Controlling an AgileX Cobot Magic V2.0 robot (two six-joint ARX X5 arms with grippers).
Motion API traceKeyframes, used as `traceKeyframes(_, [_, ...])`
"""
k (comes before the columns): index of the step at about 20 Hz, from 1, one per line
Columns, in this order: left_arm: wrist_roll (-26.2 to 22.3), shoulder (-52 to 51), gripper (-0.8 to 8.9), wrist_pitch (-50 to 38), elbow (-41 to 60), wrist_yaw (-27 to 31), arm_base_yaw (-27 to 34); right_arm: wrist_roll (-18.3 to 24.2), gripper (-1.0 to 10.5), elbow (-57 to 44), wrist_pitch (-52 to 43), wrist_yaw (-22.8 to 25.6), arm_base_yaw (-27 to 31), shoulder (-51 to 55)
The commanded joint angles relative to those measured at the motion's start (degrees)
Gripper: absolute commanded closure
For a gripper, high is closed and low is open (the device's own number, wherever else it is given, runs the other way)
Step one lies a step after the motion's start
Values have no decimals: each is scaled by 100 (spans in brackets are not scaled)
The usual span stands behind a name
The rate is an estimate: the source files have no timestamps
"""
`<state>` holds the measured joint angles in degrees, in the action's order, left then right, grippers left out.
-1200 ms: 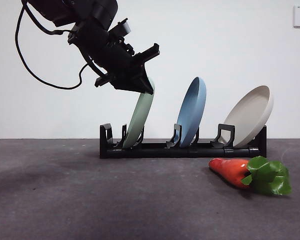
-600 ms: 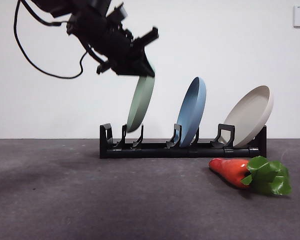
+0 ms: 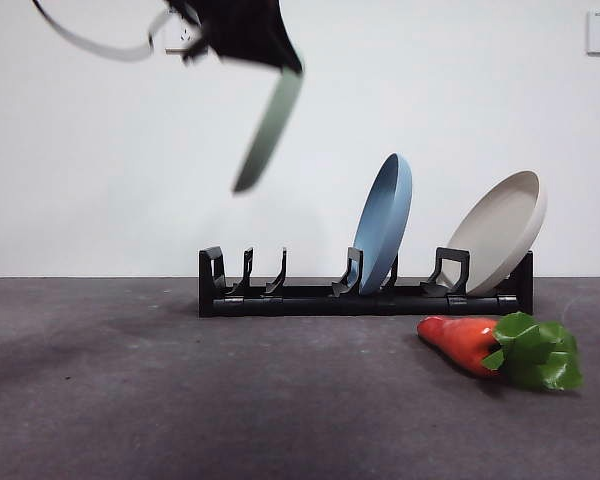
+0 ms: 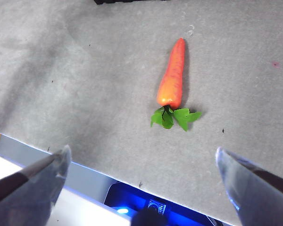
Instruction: Take the green plate from the plate rack,put the plate on the table,take the carrot from the table,put the carrot in the plate
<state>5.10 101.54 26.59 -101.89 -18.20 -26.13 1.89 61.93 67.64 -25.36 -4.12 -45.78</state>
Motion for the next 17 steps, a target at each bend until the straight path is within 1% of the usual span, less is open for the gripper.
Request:
traceKeyframes(1, [-1019, -546, 821, 1108, -254, 81, -168, -26, 383, 24, -28, -2, -9, 0])
traceKeyframes(4, [-1528, -1211, 821, 2205, -254, 881, -533, -28, 383, 24, -28, 22, -9, -9])
traceKeyframes(6, [-1738, -1478, 820, 3047, -254, 1338, -857, -28, 383, 24, -28, 22, -9, -9])
traceKeyframes(9, [-1762, -1547, 820, 4046, -238, 1825, -1436, -31, 383, 24, -28, 22, -9, -9])
traceKeyframes(11, [-1755, -1460, 819, 4264, -229, 2341, -1845, -31, 383, 24, -28, 22, -9, -9])
traceKeyframes(12, [-1650, -1384, 819, 4317, -229, 2601, -2061, -31, 383, 24, -26, 22, -9, -9])
traceKeyframes(14, [-1491, -1248, 819, 4393, -142, 2914, -2393, -31, 383, 24, -26, 22, -9, -7])
traceKeyframes(15, [-1440, -1244, 819, 4295, 70, 3091, -2516, -33, 383, 24, -26, 22, -9, -7])
traceKeyframes(17, [-1274, -1244, 819, 3904, 765, 3213, -2780, -33, 383, 24, -24, 22, -9, -7])
